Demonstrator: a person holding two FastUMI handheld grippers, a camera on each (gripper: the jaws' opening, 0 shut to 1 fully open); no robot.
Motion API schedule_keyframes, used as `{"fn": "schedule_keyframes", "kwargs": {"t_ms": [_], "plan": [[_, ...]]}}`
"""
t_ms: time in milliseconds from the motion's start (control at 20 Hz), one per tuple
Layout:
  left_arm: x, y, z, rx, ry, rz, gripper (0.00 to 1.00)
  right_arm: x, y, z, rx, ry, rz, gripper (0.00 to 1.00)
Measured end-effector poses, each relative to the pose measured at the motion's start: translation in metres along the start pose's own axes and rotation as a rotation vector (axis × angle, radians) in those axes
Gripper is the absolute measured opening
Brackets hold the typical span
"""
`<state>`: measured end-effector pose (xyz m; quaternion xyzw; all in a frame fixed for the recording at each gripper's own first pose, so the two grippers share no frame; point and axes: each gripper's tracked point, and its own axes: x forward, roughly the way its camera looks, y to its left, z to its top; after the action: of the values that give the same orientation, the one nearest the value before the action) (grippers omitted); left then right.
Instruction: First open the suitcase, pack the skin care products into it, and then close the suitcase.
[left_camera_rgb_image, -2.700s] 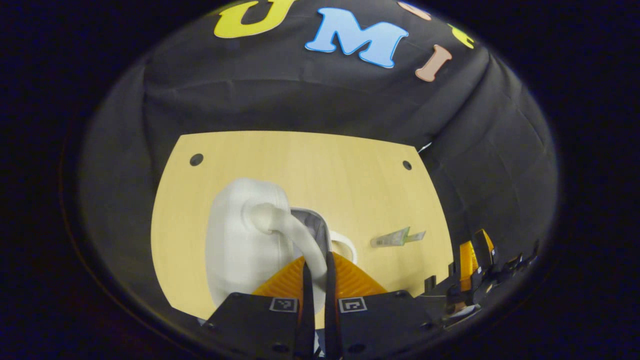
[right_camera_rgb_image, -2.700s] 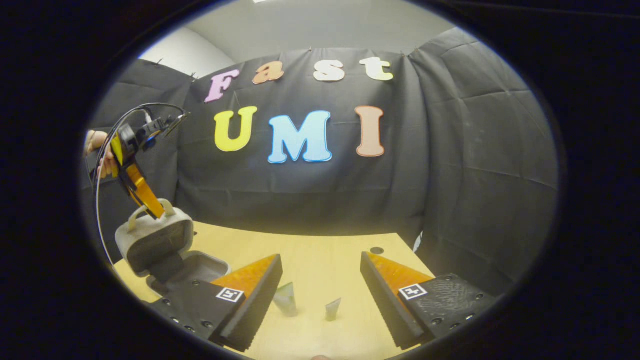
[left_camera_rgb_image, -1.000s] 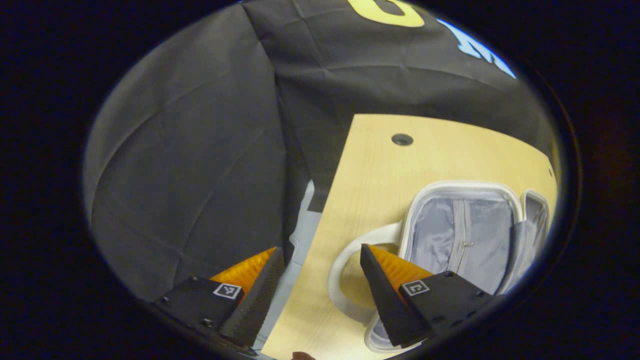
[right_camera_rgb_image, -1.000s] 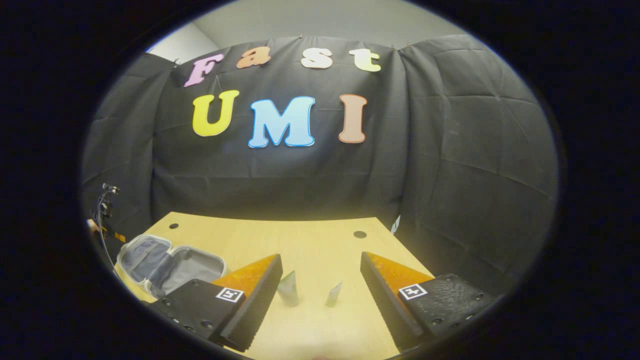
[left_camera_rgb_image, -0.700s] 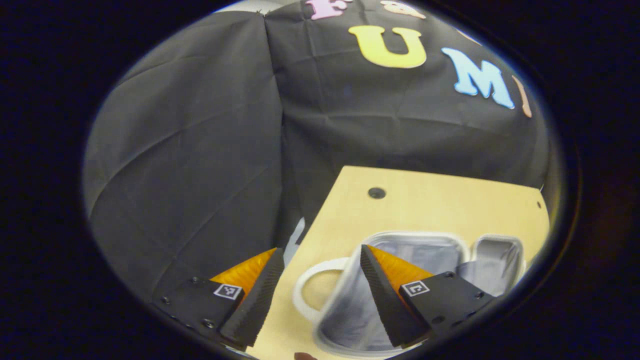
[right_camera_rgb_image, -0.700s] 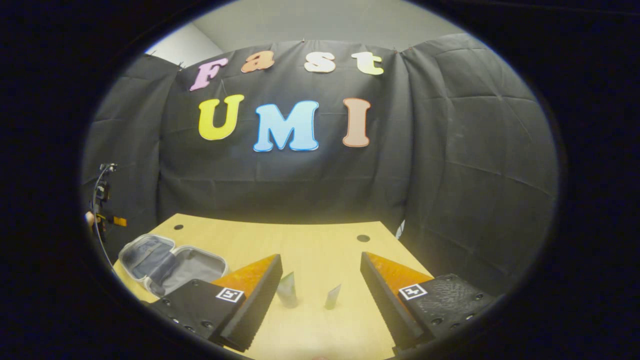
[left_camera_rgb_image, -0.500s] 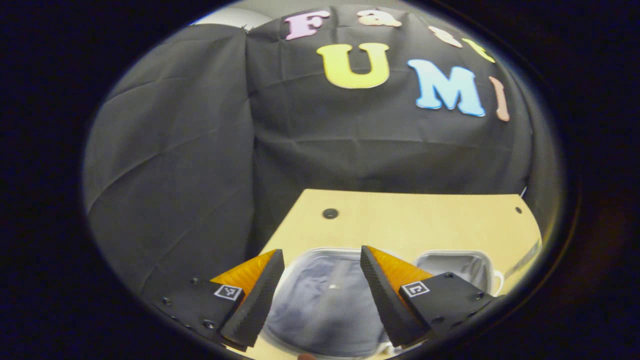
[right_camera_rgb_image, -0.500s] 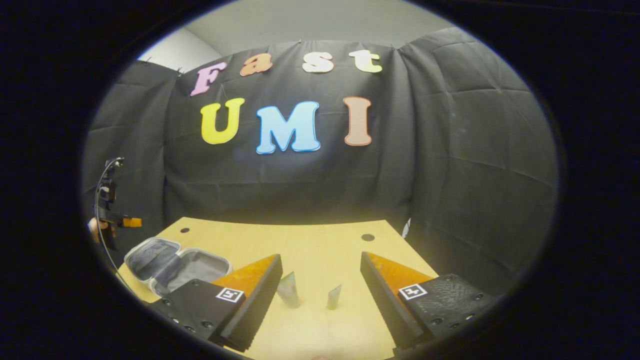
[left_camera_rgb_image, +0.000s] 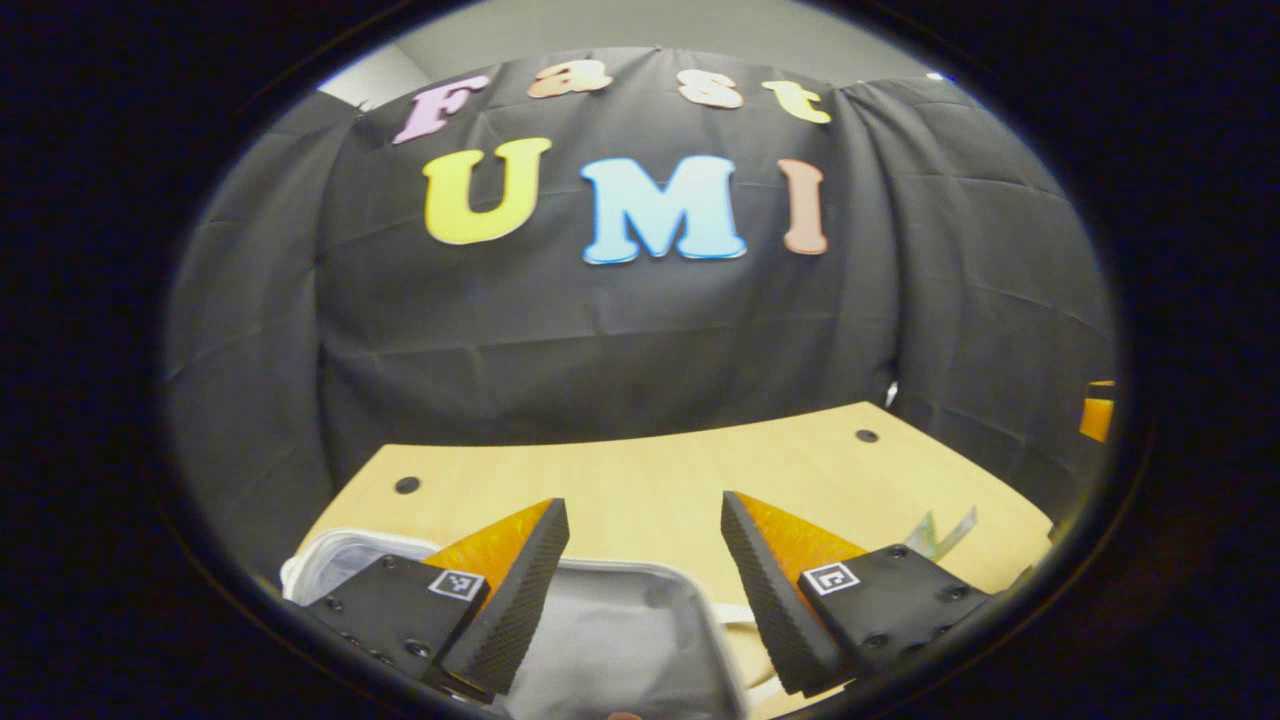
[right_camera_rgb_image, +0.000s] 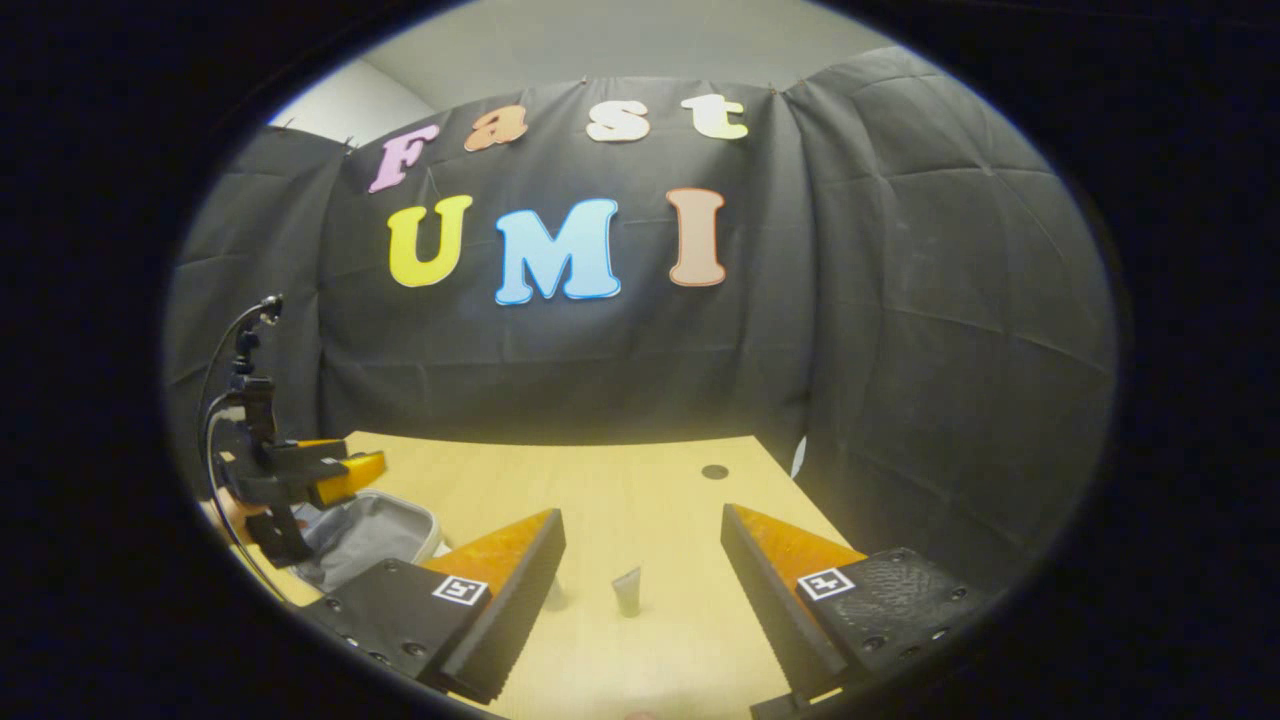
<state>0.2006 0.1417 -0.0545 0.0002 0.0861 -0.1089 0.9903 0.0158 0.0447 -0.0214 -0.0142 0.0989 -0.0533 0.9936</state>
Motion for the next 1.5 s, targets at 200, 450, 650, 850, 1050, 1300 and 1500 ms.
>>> {"fn": "schedule_keyframes", "kwargs": {"t_ms": [200, 450, 650, 850, 1050, 1300, 1500], "plan": [[0.01, -0.115, -0.014, -0.063, -0.001, -0.173, 0.99, 0.002, -0.01, 0.0, -0.008, 0.002, -0.024, 0.96], [0.025, -0.179, -0.041, -0.045, -0.011, -0.277, 0.98, 0.006, -0.018, -0.006, 0.011, 0.015, -0.048, 0.96], [0.055, -0.197, -0.101, -0.023, 0.049, -0.287, 0.98, 0.007, -0.024, -0.011, 0.003, 0.027, -0.069, 0.96], [0.075, -0.199, -0.148, -0.018, 0.116, -0.274, 0.98, 0.013, -0.026, -0.021, 0.009, 0.056, -0.069, 0.96], [0.082, -0.199, -0.155, 0.006, 0.151, -0.266, 0.61, 0.023, -0.023, -0.032, 0.015, 0.079, -0.054, 0.96], [0.082, -0.205, -0.155, -0.019, 0.224, -0.298, 0.35, 0.041, -0.007, -0.036, 0.036, 0.073, 0.001, 0.96], [0.042, -0.188, -0.116, -0.122, 0.248, -0.286, 0.35, 0.059, 0.005, -0.037, 0.069, 0.055, 0.055, 0.96]]}}
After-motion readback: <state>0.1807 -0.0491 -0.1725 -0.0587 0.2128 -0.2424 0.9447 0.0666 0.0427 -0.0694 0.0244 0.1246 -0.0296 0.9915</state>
